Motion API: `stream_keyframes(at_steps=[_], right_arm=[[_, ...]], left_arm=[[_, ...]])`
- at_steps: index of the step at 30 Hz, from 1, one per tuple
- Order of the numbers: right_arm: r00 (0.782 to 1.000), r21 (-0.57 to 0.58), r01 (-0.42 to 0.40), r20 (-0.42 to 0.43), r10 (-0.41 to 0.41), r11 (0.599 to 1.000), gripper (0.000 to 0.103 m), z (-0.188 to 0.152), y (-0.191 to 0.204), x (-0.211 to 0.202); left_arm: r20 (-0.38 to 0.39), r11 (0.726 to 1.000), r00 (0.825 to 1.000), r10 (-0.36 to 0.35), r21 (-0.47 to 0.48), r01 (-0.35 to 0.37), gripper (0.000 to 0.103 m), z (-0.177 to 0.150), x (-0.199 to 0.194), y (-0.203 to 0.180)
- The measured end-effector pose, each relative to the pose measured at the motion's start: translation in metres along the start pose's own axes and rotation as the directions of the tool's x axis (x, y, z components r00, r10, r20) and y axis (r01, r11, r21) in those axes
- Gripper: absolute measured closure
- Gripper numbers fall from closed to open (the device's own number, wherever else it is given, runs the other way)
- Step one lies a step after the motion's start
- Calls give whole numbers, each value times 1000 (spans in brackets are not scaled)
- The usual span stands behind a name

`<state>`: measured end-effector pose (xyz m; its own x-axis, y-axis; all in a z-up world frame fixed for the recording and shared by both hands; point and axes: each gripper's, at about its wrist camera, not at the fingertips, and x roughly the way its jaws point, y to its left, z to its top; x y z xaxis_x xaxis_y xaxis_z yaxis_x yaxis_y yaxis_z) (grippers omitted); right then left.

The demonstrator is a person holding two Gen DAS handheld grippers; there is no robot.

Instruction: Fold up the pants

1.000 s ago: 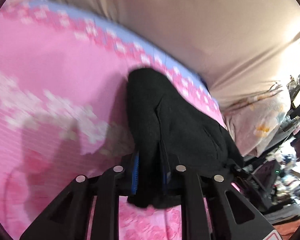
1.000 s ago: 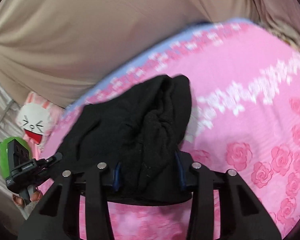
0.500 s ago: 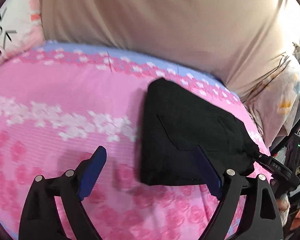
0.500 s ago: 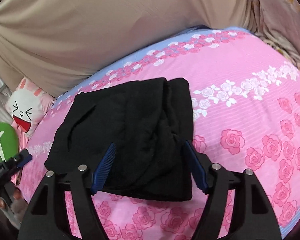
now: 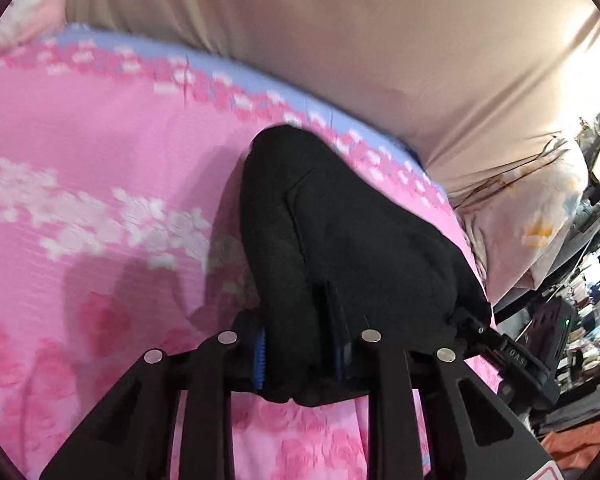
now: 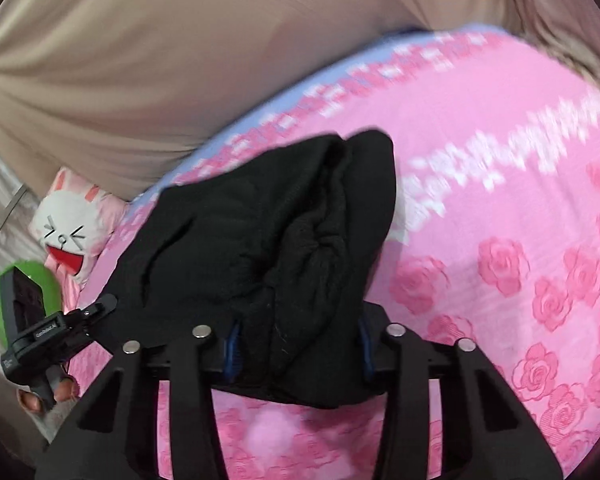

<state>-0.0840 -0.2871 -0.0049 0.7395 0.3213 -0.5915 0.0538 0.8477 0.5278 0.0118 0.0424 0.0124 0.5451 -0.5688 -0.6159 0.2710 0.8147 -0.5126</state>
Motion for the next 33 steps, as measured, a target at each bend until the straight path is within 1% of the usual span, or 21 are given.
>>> stream_keyframes(at_steps=[1, 3, 4, 5, 6, 7, 8, 10, 12, 14, 15, 18, 20, 22, 23, 24, 25, 27, 30, 32, 33], right_arm=[[1000, -17, -22, 0, 22, 1000, 63, -2, 8, -2], [999, -76, -52, -20, 50, 996, 63, -11, 27, 4], [998, -91, -62, -39, 59, 994, 61, -13, 30, 10], [996, -104, -65, -72, 58, 992, 58, -20, 35, 21], [995, -113, -31, -96, 20, 993, 50, -26, 36, 34], [995, -119, 14, -96, -25, 993, 40, -32, 35, 41], [995, -110, 35, -87, -45, 993, 37, -35, 34, 42], [998, -75, 24, -53, -28, 997, 38, -34, 31, 27], [998, -101, 65, 9, -65, 993, 37, -29, 36, 5], [997, -130, 75, 35, -71, 989, 36, -28, 42, -6], [998, -135, 65, 35, -61, 989, 35, -28, 44, -9], [999, -131, 29, -11, -31, 991, 34, -29, 48, 1], [999, -134, 31, -40, -37, 990, 32, -30, 48, 7], [997, -139, 40, -56, -48, 989, 33, -31, 49, 17], [997, -142, 41, -60, -50, 989, 38, -31, 49, 20], [996, -155, 53, -59, -63, 986, 56, -31, 50, 21], [996, -169, 54, -58, -64, 984, 71, -29, 53, 19], [998, -167, 16, -51, -25, 986, 75, -22, 59, 12], [999, -176, -42, -37, 36, 984, 79, -5, 71, -1], [997, -193, -69, -28, 65, 979, 80, 4, 83, -6], [998, -207, -68, -22, 65, 976, 80, 6, 87, -6]], left_arm=[[21, 1000, 999, 25, 10, -25, 82, -2, -15, 1], [33, 998, 997, 64, 18, -64, 82, -8, -36, 6], [34, 993, 993, 112, 19, -113, 81, -13, -43, 11], [26, 985, 985, 173, 22, -174, 78, -18, -46, 16], [10, 971, 972, 235, 29, -235, 75, -22, -45, 19], [-10, 949, 950, 313, 42, -313, 75, -29, -40, 23], [2, 924, 925, 380, 58, -379, 75, -34, -40, 24], [54, 879, 885, 463, 101, -466, 70, -42, -46, 18], [100, 856, 867, 489, 135, -499, 50, -45, -53, 6], [135, 845, 860, 492, 166, -509, 41, -46, -56, -3], [147, 841, 860, 489, 181, -510, 40, -45, -56, -8], [150, 853, 881, 450, 220, -473, 37, -48, -56, -21], [148, 849, 882, 448, 240, -471, 35, -50, -51, -26], [142, 849, 887, 439, 257, -461, 33, -55, -48, -32], [138, 851, 891, 432, 264, -454, 32, -58, -46, -35], [135, 852, 896, 423, 275, -444, 31, -60, -44, -39], [134, 853, 900, 415, 286, -437, 30, -62, -43, -42], [139, 851, 906, 399, 313, -423, 26, -66, -42, -53], [148, 845, 928, 343, 384, -373, 18, -70, -37, -77], [153, 835, 939, 309, 428, -345, 17, -72, -31, -92], [151, 828, 944, 294, 453, -330, 17, -73, -26, -100]])
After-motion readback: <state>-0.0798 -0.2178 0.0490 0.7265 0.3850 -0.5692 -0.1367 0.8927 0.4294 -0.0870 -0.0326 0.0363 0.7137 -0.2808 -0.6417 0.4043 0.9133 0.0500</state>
